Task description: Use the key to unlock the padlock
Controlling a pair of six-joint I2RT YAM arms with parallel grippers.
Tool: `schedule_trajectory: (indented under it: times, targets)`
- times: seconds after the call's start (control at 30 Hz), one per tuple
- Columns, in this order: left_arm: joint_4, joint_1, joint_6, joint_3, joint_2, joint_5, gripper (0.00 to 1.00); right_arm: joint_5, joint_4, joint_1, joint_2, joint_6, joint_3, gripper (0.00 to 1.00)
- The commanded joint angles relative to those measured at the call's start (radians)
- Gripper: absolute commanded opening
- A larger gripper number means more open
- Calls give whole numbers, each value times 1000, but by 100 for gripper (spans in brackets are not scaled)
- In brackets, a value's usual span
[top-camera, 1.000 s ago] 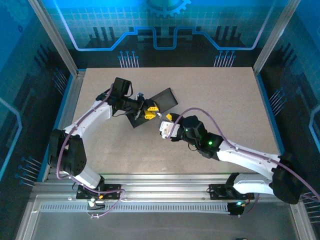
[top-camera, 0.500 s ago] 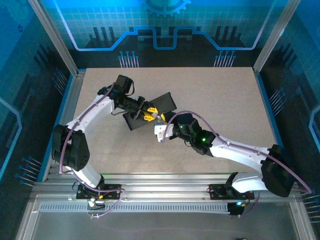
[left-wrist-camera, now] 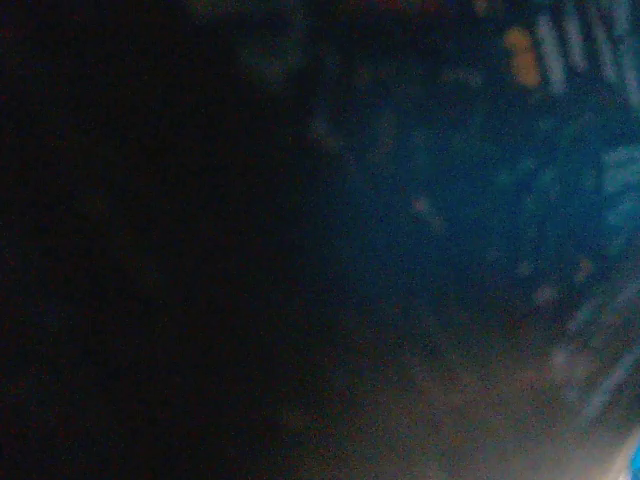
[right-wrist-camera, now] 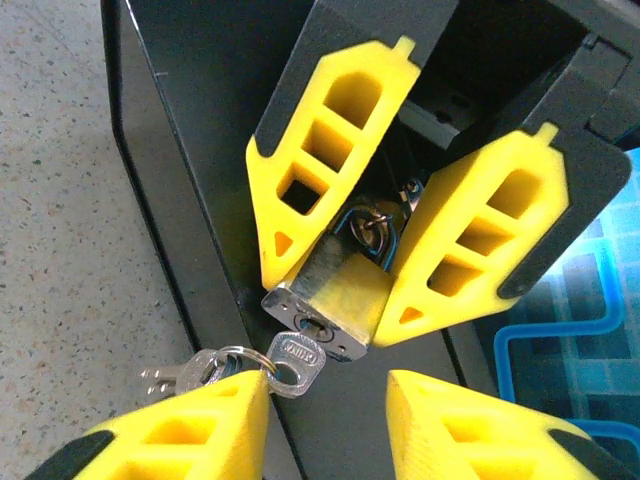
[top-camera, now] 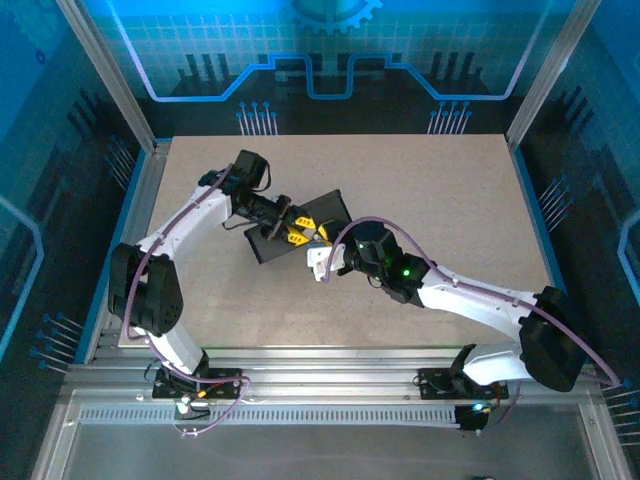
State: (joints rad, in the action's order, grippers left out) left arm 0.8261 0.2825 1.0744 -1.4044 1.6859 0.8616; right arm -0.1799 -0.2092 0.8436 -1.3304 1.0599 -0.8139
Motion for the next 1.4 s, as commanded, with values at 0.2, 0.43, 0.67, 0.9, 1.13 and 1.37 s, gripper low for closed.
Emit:
schedule_trajectory:
  times: [0.2, 0.43, 0.67, 0.9, 1.13, 1.37]
  targets:
    - [1, -5, 9, -16, -4, 51, 0, 18, 27, -11, -26, 28, -44, 35]
    - [-15, -5, 19, -4, -7, 54, 0, 15, 5, -2, -57, 43, -59, 30]
    - [-17, -4, 20, -4, -11, 60, 0, 17, 6, 1, -76, 60, -98, 28]
    - [-22, -4, 19, -4, -11, 66, 0, 18, 13, 3, -93, 78, -110, 26]
    - [-27, -3, 22, -8, -15, 71, 0, 12, 1, 13, -113, 74, -119, 24]
    - [-33, 3, 24, -5, -18, 77, 0, -3, -16, 25, -147, 63, -146, 17]
